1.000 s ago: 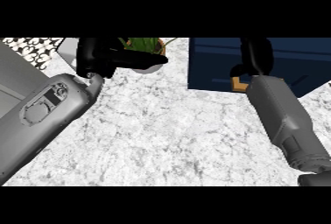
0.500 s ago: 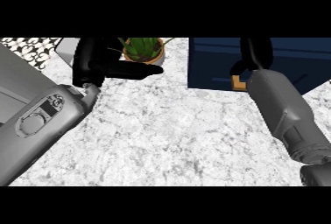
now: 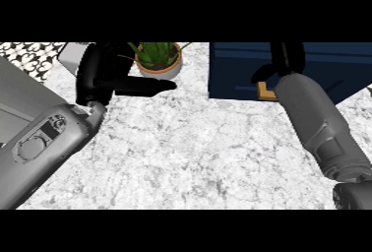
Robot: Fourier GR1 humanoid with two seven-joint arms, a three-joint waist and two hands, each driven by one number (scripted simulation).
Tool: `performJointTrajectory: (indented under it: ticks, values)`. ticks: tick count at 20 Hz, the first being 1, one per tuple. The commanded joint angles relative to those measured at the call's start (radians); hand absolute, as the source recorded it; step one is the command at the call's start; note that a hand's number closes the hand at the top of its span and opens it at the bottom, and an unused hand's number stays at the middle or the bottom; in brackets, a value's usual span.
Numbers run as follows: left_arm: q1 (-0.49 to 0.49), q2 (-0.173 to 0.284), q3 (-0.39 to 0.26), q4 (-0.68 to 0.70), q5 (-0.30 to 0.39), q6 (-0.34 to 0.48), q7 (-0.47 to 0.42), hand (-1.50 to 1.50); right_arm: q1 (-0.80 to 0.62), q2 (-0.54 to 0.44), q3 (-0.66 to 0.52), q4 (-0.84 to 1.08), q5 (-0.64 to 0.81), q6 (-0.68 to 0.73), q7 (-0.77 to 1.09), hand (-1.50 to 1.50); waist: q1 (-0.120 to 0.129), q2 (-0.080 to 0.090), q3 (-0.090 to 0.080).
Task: Pick up the can, place it into the drawer and close the drawer
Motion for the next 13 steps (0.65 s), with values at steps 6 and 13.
performJointTrajectory:
  ticks: [6, 13]
  values:
    - [0.059, 0.014, 0.026, -0.034, -0.006, 0.001, -0.016, -1.50, -0.108, 0.103, -0.223, -0.057, -0.281, 0.107, -0.110, -1.50, 0.011, -0.014, -0.002]
    - [0.149, 0.036, 0.067, -0.059, -0.007, -0.042, -0.058, -1.50, -0.112, 0.106, -0.288, -0.038, -0.371, 0.181, -0.168, -1.50, -0.009, -0.012, -0.005]
